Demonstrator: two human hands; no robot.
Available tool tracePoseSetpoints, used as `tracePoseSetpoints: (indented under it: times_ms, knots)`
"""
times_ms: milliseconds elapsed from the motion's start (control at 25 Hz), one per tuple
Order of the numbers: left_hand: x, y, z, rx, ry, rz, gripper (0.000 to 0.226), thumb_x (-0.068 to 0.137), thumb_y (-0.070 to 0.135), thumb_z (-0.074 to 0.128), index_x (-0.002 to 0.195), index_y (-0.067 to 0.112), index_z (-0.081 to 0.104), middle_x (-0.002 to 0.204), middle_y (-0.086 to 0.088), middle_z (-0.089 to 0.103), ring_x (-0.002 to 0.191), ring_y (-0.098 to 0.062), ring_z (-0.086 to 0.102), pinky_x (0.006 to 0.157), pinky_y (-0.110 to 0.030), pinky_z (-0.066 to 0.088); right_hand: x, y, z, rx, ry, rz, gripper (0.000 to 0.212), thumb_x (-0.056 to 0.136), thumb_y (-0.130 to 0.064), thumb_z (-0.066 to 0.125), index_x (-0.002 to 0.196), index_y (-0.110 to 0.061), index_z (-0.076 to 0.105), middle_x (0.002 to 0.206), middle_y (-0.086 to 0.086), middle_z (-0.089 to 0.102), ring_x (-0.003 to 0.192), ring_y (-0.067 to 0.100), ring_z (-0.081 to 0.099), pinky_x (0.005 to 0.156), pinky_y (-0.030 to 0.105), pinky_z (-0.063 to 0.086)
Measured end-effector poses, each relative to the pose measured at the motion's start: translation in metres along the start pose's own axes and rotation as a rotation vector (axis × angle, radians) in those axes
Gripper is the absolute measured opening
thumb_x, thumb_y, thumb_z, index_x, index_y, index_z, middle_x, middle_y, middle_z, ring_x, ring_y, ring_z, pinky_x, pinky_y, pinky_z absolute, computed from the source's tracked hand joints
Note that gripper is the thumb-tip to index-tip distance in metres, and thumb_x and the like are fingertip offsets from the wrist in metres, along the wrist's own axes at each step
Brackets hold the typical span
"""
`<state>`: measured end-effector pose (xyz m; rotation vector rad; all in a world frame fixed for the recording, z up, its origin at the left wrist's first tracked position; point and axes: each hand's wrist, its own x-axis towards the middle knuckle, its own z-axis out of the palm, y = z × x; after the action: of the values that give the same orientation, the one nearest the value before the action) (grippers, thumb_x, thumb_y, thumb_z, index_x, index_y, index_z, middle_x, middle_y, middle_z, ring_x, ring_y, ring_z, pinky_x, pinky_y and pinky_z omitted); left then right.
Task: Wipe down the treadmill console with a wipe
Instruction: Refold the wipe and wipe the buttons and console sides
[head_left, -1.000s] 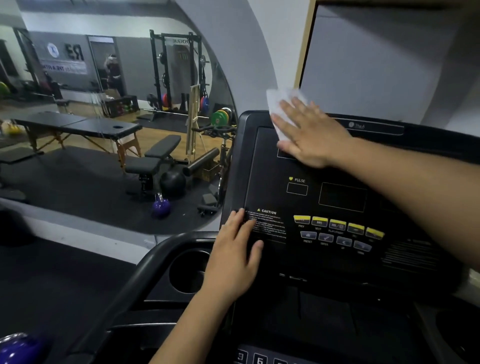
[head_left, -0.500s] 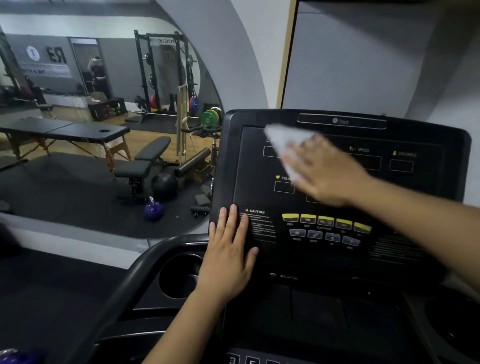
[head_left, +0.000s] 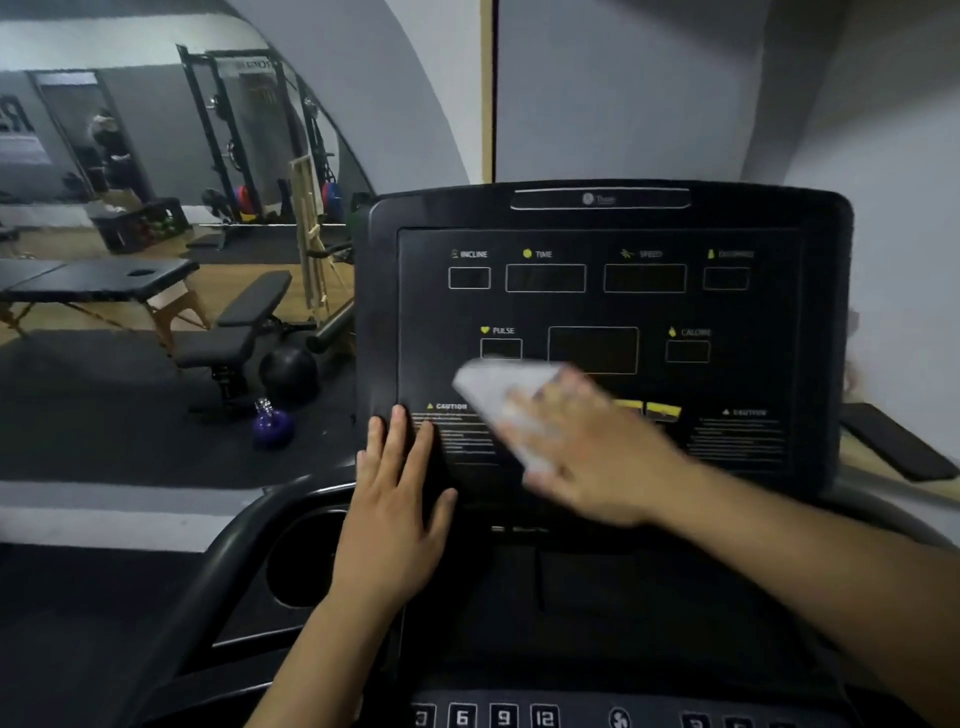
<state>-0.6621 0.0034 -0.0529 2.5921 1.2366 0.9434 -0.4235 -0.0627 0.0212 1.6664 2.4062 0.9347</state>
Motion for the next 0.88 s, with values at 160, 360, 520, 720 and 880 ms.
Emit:
tracePoseSetpoints:
  times_ms: [160, 360, 520, 720, 880]
  knots:
    - [0.007, 0.012, 0.003, 0.039, 0.106, 0.041, 0.056, 0.093, 0.031, 0.054, 0.146, 0.017, 0.042, 0.165, -0.005, 0.017, 0.153, -0.033, 0.007, 0.120, -0.054, 0.021, -0.020, 0.110, -0.012, 0.188, 0.169, 0.860, 0.064, 0.095, -0.051, 0.005, 0.154, -0.026, 0.011, 0.163, 0.011, 0.000, 0.148, 0.036, 0.003, 0.119, 0.053, 0.005]
    - [0.061, 0.053, 0.011, 0.172, 0.151, 0.273, 0.056, 0.089, 0.031, 0.049, 0.143, 0.013, 0.048, 0.162, -0.012, 0.026, 0.152, -0.036, 0.014, 0.118, -0.062, 0.018, 0.013, 0.012, -0.002, 0.211, 0.130, 0.643, 0.068, 0.095, -0.057, 0.018, 0.154, -0.023, 0.018, 0.162, 0.013, 0.003, 0.148, 0.034, -0.007, 0.118, 0.057, 0.003]
    - [0.075, 0.044, 0.016, 0.276, 0.154, 0.253, 0.061, 0.093, 0.041, 0.049, 0.148, 0.017, 0.042, 0.165, -0.010, 0.017, 0.153, -0.033, 0.008, 0.118, -0.061, 0.016, -0.019, 0.042, 0.015, 0.120, 0.128, 0.593, 0.061, 0.097, -0.056, 0.018, 0.153, -0.035, 0.013, 0.163, 0.001, 0.003, 0.149, 0.022, -0.010, 0.120, 0.050, 0.002]
    - [0.072, 0.041, 0.026, 0.302, 0.169, 0.256, 0.062, 0.095, 0.042, 0.043, 0.153, 0.020, 0.034, 0.166, -0.007, 0.013, 0.153, -0.034, 0.009, 0.119, -0.058, 0.015, 0.000, 0.100, -0.008, 0.180, 0.162, 0.984, 0.064, 0.095, -0.061, 0.000, 0.153, -0.033, -0.003, 0.161, 0.006, -0.015, 0.145, 0.030, -0.023, 0.117, 0.057, -0.004]
    - [0.074, 0.039, 0.027, 0.285, 0.205, 0.265, 0.063, 0.092, 0.040, 0.044, 0.151, 0.018, 0.038, 0.164, -0.010, 0.021, 0.151, -0.036, 0.016, 0.116, -0.059, 0.020, 0.069, 0.075, -0.029, 0.104, 0.133, 0.721, 0.068, 0.094, -0.063, 0.005, 0.153, -0.032, -0.002, 0.161, 0.008, -0.014, 0.144, 0.031, -0.026, 0.115, 0.058, -0.007]
